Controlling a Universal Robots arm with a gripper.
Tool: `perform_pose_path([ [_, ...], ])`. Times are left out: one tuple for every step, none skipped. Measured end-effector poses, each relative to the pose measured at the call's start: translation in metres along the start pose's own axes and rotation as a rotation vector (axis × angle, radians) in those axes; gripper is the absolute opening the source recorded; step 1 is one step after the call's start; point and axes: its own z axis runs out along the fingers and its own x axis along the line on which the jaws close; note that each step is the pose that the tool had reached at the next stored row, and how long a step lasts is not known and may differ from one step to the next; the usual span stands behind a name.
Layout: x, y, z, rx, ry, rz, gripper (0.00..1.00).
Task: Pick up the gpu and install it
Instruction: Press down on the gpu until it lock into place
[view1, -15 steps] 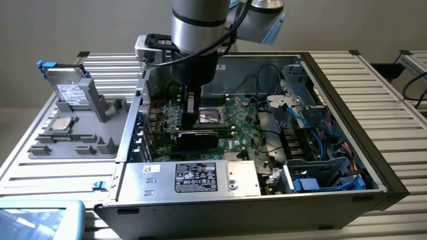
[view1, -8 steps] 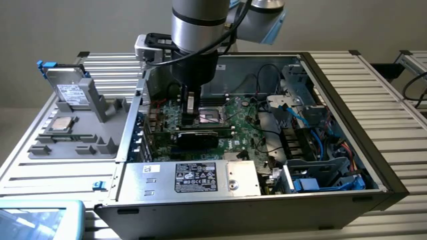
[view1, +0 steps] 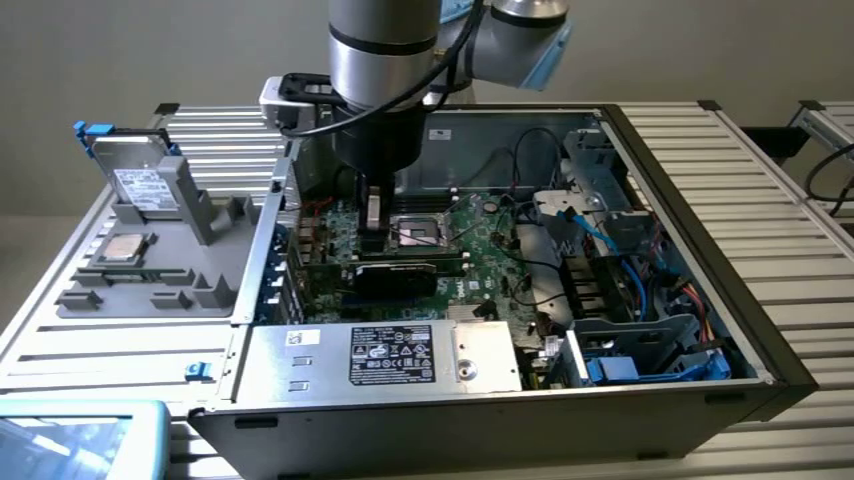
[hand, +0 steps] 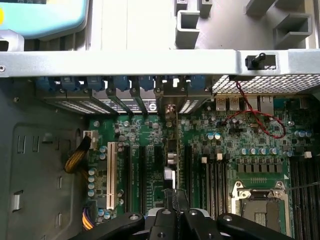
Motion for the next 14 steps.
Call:
perform_pose_path([
  [0.000,0.0014,0.0010,0.0039,0.0009,0.000,0.12],
  [-0.001,0.0029,0.0018,0.0078,0.0019,0.000,0.12],
  [-0.001,0.0043,0.0027,0.0121,0.0031,0.000,0.12],
  [-0.002,0.0055,0.0034,0.0169,0.0042,0.000,0.12],
  [-0.002,0.0067,0.0041,0.0224,0.0056,0.001,0.12],
  [-0.002,0.0079,0.0050,0.0277,0.0072,0.001,0.12],
  [-0.003,0.0082,0.0057,0.0315,0.0085,0.001,0.12],
  [-0.003,0.0082,0.0066,0.0353,0.0095,0.001,0.12],
  [-0.003,0.0081,0.0074,0.0384,0.0100,0.001,0.12],
  [-0.004,0.0080,0.0083,0.0414,0.0108,0.001,0.12],
  [-0.004,0.0080,0.0091,0.0440,0.0116,0.001,0.12],
  [-0.004,0.0079,0.0100,0.0467,0.0123,0.001,0.12],
  [-0.004,0.0078,0.0108,0.0491,0.0134,0.001,0.12],
  [-0.004,0.0079,0.0118,0.0511,0.0143,0.001,0.12],
])
